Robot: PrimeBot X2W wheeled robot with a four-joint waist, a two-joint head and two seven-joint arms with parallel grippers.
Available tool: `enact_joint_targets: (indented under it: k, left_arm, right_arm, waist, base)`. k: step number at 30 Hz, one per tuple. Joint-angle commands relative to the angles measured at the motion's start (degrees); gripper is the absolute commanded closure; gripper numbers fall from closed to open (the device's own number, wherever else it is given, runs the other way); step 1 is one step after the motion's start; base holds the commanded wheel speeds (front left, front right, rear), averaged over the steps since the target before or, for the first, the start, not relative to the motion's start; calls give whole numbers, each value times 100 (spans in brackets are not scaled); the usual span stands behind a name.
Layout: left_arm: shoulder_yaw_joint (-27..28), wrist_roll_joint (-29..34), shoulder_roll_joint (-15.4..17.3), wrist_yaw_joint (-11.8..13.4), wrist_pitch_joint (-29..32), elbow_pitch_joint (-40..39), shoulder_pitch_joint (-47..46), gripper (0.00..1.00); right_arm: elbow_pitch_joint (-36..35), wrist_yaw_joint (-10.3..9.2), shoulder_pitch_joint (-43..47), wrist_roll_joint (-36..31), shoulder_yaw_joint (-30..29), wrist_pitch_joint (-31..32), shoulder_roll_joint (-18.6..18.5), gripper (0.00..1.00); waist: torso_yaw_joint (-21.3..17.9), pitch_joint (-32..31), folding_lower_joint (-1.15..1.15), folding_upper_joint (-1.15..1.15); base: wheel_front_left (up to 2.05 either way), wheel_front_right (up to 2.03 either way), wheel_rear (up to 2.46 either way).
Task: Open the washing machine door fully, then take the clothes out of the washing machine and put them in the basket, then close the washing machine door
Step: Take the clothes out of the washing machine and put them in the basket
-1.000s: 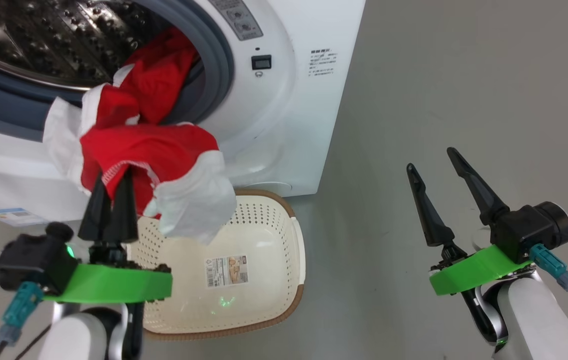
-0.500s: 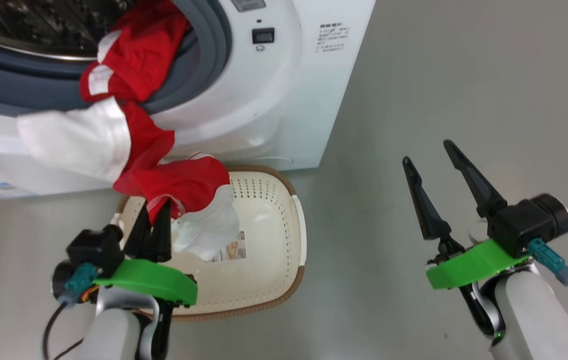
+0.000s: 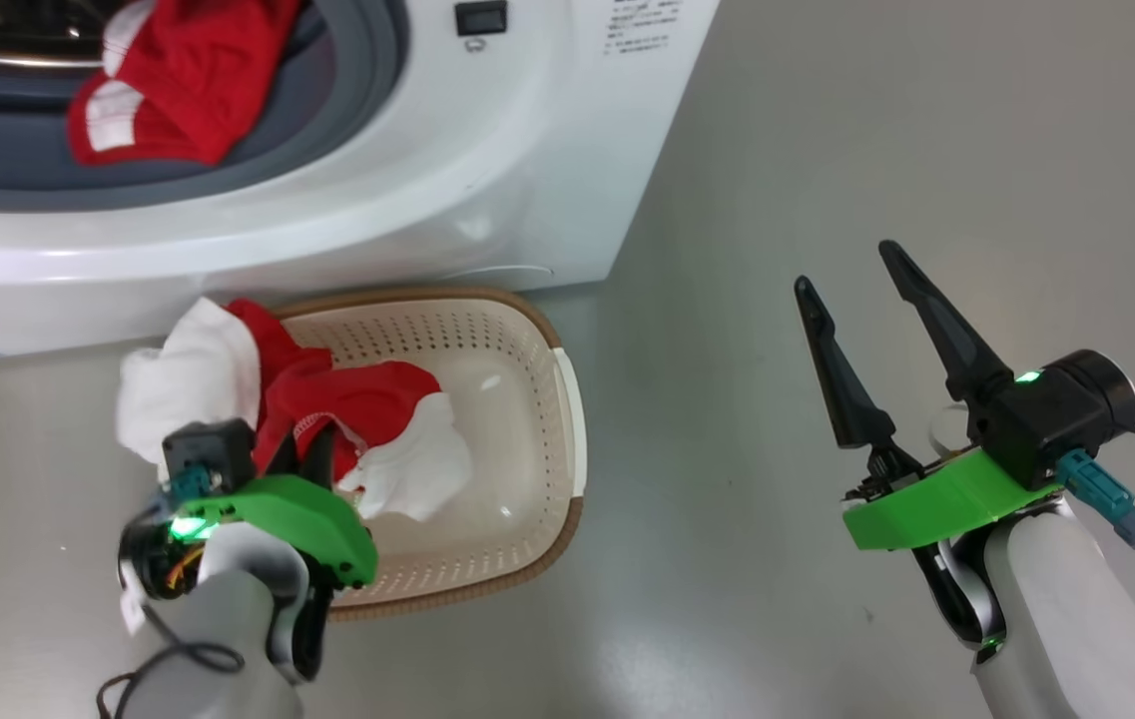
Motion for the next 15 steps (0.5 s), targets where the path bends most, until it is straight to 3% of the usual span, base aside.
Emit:
enact_joint_targets:
  k: [1, 15]
  left_arm:
    - [144, -124, 85, -75, 55, 148, -157, 100]
    - [83, -530, 68, -208, 349, 2016, -1055, 100]
  right_arm:
    - [-163, 35, -47, 76, 158, -36, -6, 0]
    - [-160, 35, -176, 169, 314, -36, -5, 0]
  waist:
    - [-91, 114, 0, 0]
    - [-336, 466, 0, 0]
  base:
    - [0, 0, 0]
    - [0, 0, 0]
